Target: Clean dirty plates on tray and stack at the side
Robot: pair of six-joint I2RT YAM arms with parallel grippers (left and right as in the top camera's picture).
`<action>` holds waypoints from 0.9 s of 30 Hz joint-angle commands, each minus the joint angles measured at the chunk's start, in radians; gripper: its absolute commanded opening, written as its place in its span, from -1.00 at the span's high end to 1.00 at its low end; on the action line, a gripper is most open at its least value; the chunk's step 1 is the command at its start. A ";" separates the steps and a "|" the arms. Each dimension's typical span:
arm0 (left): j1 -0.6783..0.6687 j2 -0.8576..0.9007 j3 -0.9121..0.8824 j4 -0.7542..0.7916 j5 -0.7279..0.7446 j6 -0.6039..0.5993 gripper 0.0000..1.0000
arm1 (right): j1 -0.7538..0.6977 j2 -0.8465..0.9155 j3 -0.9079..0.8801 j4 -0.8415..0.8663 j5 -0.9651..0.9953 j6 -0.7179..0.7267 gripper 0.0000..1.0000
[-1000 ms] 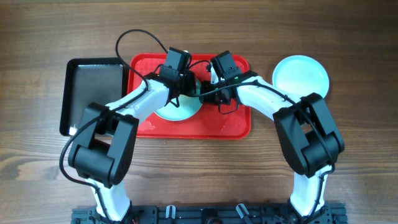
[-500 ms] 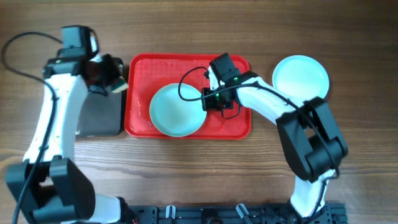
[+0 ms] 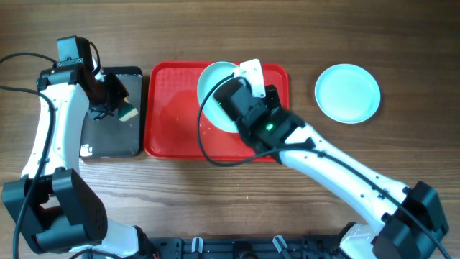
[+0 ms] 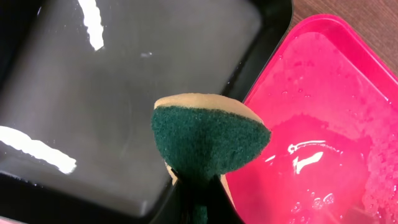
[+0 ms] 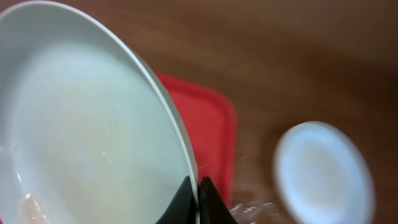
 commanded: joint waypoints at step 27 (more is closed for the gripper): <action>-0.003 0.011 -0.006 -0.005 -0.002 -0.009 0.92 | 0.169 -0.007 0.000 -0.072 0.129 0.145 0.91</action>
